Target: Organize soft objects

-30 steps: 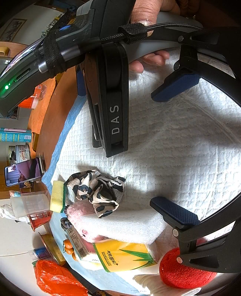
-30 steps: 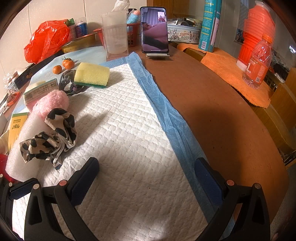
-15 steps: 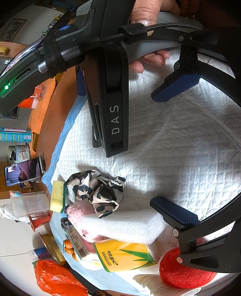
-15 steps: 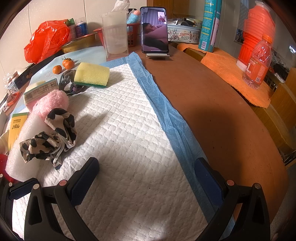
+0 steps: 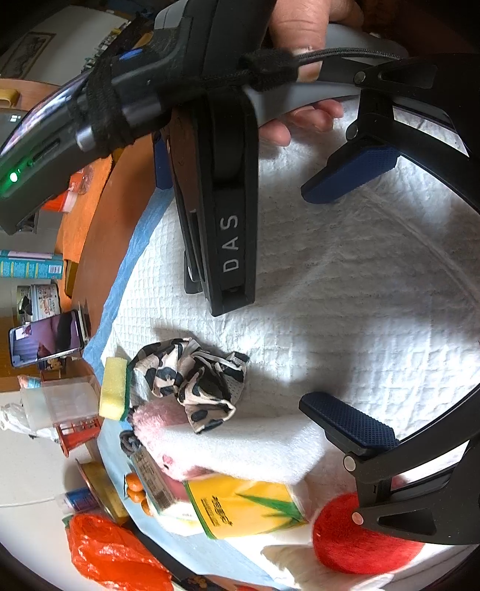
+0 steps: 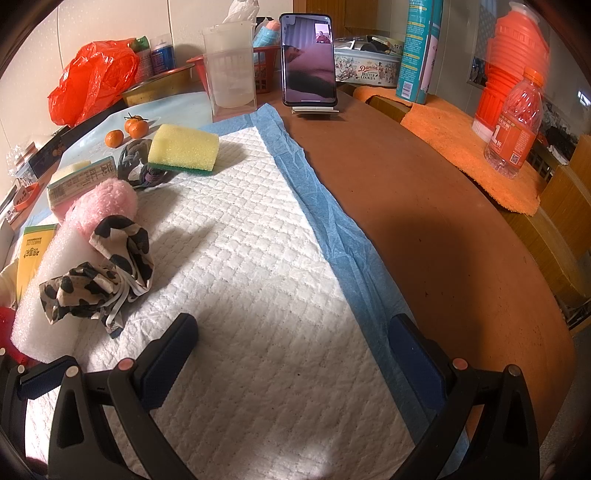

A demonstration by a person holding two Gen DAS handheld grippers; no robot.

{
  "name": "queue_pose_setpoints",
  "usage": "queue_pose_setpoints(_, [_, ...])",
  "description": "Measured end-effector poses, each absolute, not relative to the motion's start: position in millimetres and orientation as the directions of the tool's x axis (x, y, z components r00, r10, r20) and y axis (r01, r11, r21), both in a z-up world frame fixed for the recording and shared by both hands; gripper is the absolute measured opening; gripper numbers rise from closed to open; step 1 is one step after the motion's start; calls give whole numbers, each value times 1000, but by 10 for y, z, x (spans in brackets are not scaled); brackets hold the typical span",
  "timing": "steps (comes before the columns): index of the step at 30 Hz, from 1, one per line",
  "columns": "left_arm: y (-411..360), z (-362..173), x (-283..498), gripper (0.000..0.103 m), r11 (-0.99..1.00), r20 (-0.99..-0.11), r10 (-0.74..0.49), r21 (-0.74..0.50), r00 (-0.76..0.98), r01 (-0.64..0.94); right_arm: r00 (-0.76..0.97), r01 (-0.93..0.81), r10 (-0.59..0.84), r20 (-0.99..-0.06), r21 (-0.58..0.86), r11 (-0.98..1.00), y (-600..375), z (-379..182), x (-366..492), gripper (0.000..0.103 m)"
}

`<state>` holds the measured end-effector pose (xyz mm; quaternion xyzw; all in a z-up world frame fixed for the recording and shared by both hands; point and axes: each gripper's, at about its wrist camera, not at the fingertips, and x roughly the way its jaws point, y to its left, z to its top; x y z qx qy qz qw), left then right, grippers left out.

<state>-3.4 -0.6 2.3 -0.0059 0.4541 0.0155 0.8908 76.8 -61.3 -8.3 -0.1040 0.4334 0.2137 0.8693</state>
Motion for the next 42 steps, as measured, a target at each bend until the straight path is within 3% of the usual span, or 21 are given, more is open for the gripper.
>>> queue_pose_setpoints(3, [-42, 229, -233, 103, 997, -758, 71, 40, 648, -63, 531, -462, 286, -798, 10, 887, -617, -82, 769, 103])
queue_pose_setpoints(6, [139, 594, -533, 103, 991, -677, 92, -11, 730, -135, 520, -472, 322, -791, 48, 880, -667, -63, 777, 103])
queue_pose_setpoints(10, [589, 869, -912, 103, 939, -613, 225, -70, 757, -336, 526, -445, 365, -768, 117, 888, -795, -11, 805, 103])
queue_pose_setpoints(12, [882, 856, -1094, 103, 884, -623, 283, -125, 729, -451, 530, -455, 382, -757, 126, 881, -814, 20, 791, 103])
queue_pose_setpoints(16, [1229, 576, -1350, 103, 800, -696, 286, -204, 658, -564, 474, -562, 517, -712, 207, 801, -719, 71, 730, 103])
queue_pose_setpoints(23, [1104, 343, -1247, 103, 811, -728, 312, -132, 611, -570, 460, -658, 529, -714, 126, 743, -498, 105, 566, 103])
queue_pose_setpoints(28, [1148, 273, -967, 95, 823, -755, 274, -136, 596, -551, 442, -714, 538, -717, 82, 696, -353, 121, 525, 103])
queue_pose_setpoints(31, [1178, 197, -830, 80, 819, -780, 247, -149, 575, -554, 432, -751, 548, -716, 50, 658, -222, 155, 537, 103])
queue_pose_setpoints(34, [1193, 163, -782, 79, 814, -789, 239, -155, 566, -560, 414, -773, 562, -716, 49, 633, -88, 179, 586, 103])
queue_pose_setpoints(36, [1208, 149, -769, 65, 812, -789, 236, -161, 568, -561, 394, -788, 570, -721, 54, 613, -12, 175, 605, 103])
queue_pose_setpoints(38, [1226, 153, -760, 63, 809, -785, 231, -173, 574, -562, 378, -804, 573, -727, 49, 592, 65, 157, 606, 97])
queue_pose_setpoints(41, [1233, 152, -778, 60, 804, -780, 234, -181, 580, -567, 337, -826, 580, -742, 62, 560, 138, 109, 603, 68])
queue_pose_setpoints(42, [1233, 151, -795, 60, 800, -778, 234, -186, 583, -570, 309, -831, 585, -750, 86, 550, 141, 82, 609, 53])
